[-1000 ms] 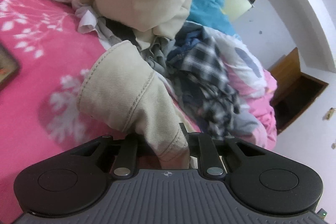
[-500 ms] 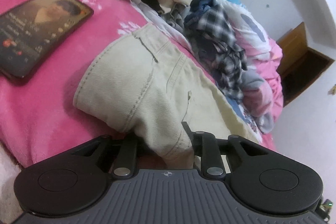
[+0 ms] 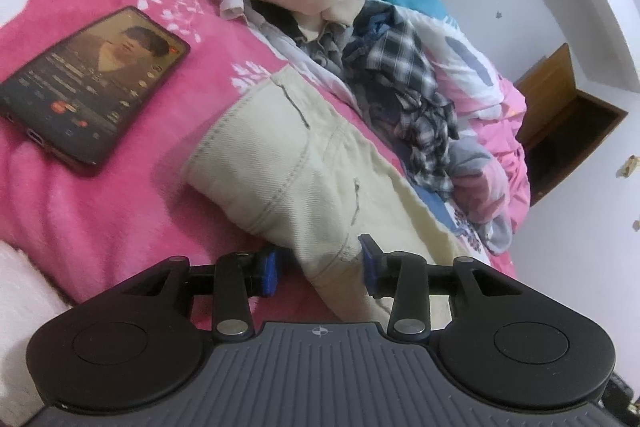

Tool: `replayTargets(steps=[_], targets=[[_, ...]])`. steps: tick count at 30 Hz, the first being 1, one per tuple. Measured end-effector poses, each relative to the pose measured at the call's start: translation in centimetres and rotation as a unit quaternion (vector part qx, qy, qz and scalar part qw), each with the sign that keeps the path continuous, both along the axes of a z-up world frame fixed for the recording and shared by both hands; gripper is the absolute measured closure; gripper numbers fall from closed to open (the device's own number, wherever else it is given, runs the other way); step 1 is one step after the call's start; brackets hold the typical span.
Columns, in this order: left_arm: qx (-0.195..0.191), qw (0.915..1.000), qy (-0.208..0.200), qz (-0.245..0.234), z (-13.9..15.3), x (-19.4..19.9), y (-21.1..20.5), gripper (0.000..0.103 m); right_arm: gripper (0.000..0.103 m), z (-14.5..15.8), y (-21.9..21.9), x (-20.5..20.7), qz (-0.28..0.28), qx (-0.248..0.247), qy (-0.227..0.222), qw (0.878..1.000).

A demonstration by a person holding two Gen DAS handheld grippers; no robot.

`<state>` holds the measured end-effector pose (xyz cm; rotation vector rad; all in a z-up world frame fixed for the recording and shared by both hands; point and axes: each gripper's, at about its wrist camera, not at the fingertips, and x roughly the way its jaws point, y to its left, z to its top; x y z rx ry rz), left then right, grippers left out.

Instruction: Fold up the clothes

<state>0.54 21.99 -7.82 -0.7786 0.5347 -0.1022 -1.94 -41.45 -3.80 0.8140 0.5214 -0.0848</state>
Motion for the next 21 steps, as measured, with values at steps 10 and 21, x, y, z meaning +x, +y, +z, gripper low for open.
replayTargets(steps=[10,21], targets=[[-0.105,0.9934,0.016,0.043,-1.4,1.4,2.4,0.071,0.04,-0.1,2.5,1.2,0.053,0.002,-0.013,0.999],[-0.032,0.9991,0.012,0.026,-0.5,1.1,2.3,0.07,0.04,-1.7,2.4,0.7,0.054,0.015,0.003,0.998]])
